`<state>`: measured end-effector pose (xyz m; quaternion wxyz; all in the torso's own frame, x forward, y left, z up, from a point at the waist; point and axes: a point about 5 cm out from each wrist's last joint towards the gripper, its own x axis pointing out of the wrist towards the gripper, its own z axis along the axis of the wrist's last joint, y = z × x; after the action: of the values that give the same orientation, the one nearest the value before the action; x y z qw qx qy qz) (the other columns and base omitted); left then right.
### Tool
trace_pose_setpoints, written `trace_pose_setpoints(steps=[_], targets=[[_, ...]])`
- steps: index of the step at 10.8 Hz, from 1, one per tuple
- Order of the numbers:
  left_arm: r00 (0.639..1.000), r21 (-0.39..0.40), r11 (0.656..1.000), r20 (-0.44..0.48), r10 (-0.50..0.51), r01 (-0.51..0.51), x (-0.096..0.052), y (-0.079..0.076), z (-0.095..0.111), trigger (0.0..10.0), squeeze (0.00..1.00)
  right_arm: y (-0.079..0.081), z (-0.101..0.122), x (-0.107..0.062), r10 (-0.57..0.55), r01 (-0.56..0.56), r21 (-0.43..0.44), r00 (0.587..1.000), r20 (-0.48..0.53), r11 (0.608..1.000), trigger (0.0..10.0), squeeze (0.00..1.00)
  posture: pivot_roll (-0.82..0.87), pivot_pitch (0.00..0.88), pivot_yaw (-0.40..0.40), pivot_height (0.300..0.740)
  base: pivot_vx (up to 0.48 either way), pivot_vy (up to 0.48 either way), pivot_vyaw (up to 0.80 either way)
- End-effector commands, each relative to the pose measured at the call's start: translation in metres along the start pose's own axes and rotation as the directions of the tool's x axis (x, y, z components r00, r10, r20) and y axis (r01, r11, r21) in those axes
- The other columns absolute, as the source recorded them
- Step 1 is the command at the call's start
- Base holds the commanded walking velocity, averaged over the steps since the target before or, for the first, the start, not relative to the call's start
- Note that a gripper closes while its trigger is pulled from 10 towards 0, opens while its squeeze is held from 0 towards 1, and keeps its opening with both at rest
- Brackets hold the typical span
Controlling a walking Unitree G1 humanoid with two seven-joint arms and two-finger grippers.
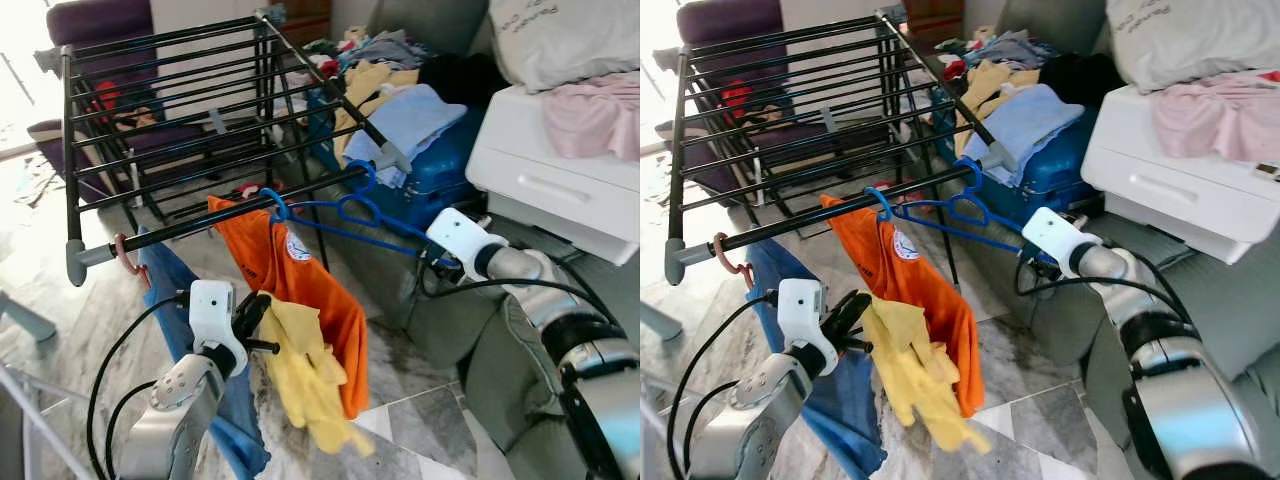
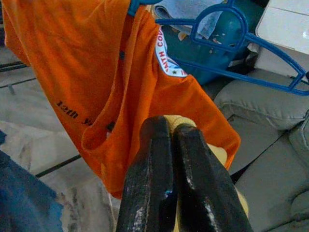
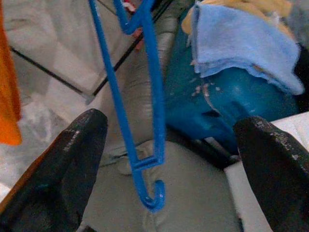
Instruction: Hang hanger
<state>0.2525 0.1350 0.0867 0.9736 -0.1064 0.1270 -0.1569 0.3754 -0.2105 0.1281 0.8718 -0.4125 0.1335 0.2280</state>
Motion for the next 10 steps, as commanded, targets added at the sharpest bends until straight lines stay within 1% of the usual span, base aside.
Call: trace_pose_setpoints(steps=[1, 2, 3, 4, 5, 7, 8, 9, 10], targets=[[1.000, 0.017, 1.000, 0.028, -0.007, 0.007, -0.003, 0.001, 0.009, 10.0, 0.00, 0.002, 0.001, 0.002, 0.018, -0.018, -0.011, 1.000, -0.014, 1.000, 10.0, 0.00, -0.01, 0.005, 0.073, 0.740, 0.000, 0.000, 0.00], [1.000, 0.019, 1.000, 0.024, -0.007, 0.007, -0.004, 0.000, 0.009, 10.0, 0.00, 0.009, -0.007, 0.003, 0.033, -0.034, -0.028, 0.998, -0.053, 0.999, 10.0, 0.00, 0.00, 0.006, 0.077, 0.740, 0.000, 0.000, 0.00], [1.000, 0.022, 1.000, 0.021, -0.008, 0.008, -0.004, 0.000, 0.010, 10.0, 0.00, 0.012, -0.012, 0.002, 0.021, -0.021, -0.008, 0.997, -0.073, 1.000, 10.0, 0.00, 0.00, 0.006, 0.079, 0.740, 0.000, 0.000, 0.00], [1.000, 0.028, 1.000, 0.018, -0.009, 0.008, -0.004, 0.001, 0.010, 10.0, 0.00, 0.014, -0.014, 0.003, 0.015, -0.013, 0.029, 0.997, -0.076, 0.999, 1.6, 0.00, 0.01, 0.004, 0.080, 0.740, 0.000, 0.000, 0.00], [1.000, 0.032, 0.999, 0.018, -0.006, 0.005, -0.004, 0.001, 0.011, 10.0, 0.00, 0.017, -0.010, 0.005, 0.027, -0.025, 0.038, 0.998, -0.059, 0.999, 0.0, 0.00, 0.02, 0.002, 0.077, 0.740, 0.000, 0.000, 0.00], [1.000, 0.034, 0.999, 0.017, 0.002, -0.003, -0.005, 0.002, 0.011, 10.0, 0.00, 0.021, -0.002, 0.008, 0.042, -0.042, 0.043, 0.999, -0.013, 0.998, 0.0, 0.00, 0.01, 0.002, 0.074, 0.740, 0.000, 0.000, 0.00], [1.000, 0.033, 0.999, 0.021, 0.001, -0.002, -0.004, 0.000, 0.011, 10.0, 0.00, 0.022, 0.000, 0.009, 0.037, -0.037, 0.042, 0.999, -0.003, 0.998, 10.0, 0.00, 0.01, 0.002, 0.071, 0.740, 0.000, 0.000, 0.00], [0.999, 0.027, 1.000, 0.036, -0.002, 0.001, -0.004, -0.001, 0.013, 10.0, 0.00, 0.017, 0.001, 0.008, -0.031, 0.029, 0.089, 0.999, 0.015, 0.996, 10.0, 0.37, 0.00, 0.000, 0.062, 0.740, 0.000, 0.000, 0.00], [0.999, 0.023, 1.000, 0.046, 0.000, -0.001, -0.005, 0.000, 0.015, 10.0, 0.00, 0.013, 0.003, 0.008, -0.075, 0.070, 0.137, 0.997, 0.032, 0.988, 10.0, 1.00, 0.00, 0.000, 0.059, 0.740, 0.000, 0.000, 0.00]])
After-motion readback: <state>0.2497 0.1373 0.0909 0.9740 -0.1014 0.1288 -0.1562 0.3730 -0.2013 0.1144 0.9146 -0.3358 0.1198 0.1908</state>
